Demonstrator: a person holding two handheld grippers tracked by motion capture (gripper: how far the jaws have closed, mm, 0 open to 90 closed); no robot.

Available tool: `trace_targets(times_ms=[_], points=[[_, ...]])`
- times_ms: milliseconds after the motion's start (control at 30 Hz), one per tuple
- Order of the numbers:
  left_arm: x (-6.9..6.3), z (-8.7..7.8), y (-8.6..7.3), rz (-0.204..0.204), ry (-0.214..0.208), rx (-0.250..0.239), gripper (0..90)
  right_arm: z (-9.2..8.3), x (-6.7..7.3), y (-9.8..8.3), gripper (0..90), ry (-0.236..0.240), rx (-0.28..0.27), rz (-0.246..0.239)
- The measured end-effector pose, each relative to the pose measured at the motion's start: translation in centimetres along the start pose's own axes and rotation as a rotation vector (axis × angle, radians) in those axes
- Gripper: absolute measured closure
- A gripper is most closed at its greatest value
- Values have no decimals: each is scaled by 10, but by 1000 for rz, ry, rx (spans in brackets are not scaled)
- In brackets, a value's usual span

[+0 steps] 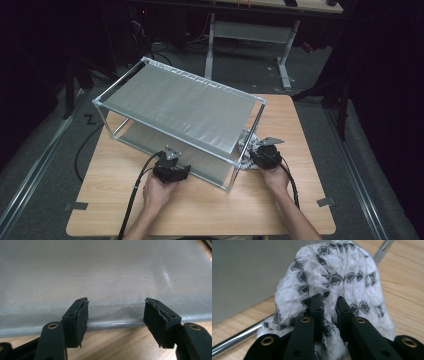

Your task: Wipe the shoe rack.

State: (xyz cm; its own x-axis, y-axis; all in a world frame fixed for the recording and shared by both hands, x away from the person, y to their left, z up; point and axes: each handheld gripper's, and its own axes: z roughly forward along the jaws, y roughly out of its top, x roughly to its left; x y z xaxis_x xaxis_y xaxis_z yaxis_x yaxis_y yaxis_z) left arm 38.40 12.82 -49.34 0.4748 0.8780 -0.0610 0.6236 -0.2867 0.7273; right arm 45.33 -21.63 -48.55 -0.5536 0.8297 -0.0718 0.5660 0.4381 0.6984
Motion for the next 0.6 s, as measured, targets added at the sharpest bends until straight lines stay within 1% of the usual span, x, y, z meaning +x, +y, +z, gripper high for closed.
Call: trace_targets(times_ms=[100,133,167,200,233,267,300,333,367,400,467,533,600], points=[[0,0,0,0,-1,0,369,2,-4,1,799,-12,3,10],[0,0,0,-1,-2,0,369,4,-6,6,798,-23,9,17],[0,0,0,-1,-2,0,369,4,-6,6,798,-23,9,17],[0,0,0,-1,-3,0,370,6,-9,11,798,-33,15,16],[0,0,0,-1,-3,0,370,6,-9,11,798,-33,15,16],[0,0,0,-1,-4,0,370,9,-12,16,798,-39,25,27],[0,0,0,-2,-4,0,370,9,-12,16,798,-39,25,27],[1,0,0,-2,-5,0,370,12,-16,19,798,-48,21,51],[1,0,0,-2,-5,0,370,12,-16,19,798,-48,21,51],[1,0,0,-2,-7,-2,370,15,-18,22,798,-59,34,54],[1,0,0,-3,-8,-2,370,16,-19,24,798,-65,38,57],[1,0,0,-2,-9,-3,370,18,-19,26,798,-59,43,69],[1,0,0,-1,-9,-3,370,18,-19,25,798,-57,43,63]])
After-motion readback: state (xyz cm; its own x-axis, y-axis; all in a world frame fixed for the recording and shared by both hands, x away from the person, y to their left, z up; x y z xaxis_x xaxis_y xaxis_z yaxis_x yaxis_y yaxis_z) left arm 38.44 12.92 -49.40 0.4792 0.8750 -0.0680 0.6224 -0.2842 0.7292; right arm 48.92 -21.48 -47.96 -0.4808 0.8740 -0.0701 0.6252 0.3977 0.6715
